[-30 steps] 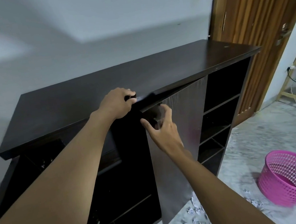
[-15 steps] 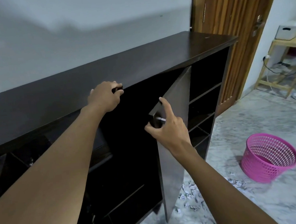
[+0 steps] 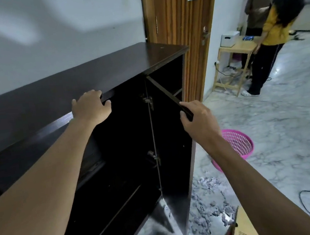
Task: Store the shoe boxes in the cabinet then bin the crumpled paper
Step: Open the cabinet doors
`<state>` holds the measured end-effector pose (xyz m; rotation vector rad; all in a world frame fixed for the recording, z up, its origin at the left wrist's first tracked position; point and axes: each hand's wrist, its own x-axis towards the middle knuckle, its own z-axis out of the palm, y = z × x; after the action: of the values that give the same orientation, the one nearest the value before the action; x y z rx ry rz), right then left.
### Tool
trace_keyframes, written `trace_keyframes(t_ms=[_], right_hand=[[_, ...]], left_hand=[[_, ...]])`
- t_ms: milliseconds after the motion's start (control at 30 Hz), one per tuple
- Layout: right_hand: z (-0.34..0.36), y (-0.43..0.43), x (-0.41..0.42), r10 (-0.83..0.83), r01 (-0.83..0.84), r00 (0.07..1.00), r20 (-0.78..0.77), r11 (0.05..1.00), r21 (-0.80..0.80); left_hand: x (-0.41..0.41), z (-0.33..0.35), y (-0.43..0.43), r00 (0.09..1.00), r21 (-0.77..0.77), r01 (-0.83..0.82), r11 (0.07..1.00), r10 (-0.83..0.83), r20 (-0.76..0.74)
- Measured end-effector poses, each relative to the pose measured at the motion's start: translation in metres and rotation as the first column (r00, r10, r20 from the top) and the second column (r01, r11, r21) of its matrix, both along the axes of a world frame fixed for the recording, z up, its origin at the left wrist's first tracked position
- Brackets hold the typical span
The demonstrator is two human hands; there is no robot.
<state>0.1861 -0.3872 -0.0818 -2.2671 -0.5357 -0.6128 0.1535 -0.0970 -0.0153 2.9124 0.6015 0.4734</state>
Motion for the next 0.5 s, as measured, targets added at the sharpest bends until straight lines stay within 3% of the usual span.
trace_keyframes(t_ms=[100,167,333,500], right_hand=[[0.015,-0.007,0.015,-0.216,0.223,0.975,0.059,0.931,-0.29],[0.02,-0.007,0.027,-0.321,0.33,0.943,0.09,0.856,-0.399],[-0.002,-0.003,0.051,-0.431,0.429,0.896,0.106,0.78,-0.456],[-0.017,-0.016,0.082,-0.421,0.447,0.892,0.164,0.775,-0.447]], left_hand=[[0.027,-0.001,-0.013,0.997,0.062,0.062,0.996,-0.059,-0.052],[0.042,-0.003,-0.018,0.995,0.108,0.084,0.991,-0.077,-0.067],[0.062,-0.015,-0.019,0.995,0.165,0.087,0.982,-0.077,-0.064],[0.064,-0.02,-0.014,0.997,0.164,0.078,0.983,-0.072,-0.039]])
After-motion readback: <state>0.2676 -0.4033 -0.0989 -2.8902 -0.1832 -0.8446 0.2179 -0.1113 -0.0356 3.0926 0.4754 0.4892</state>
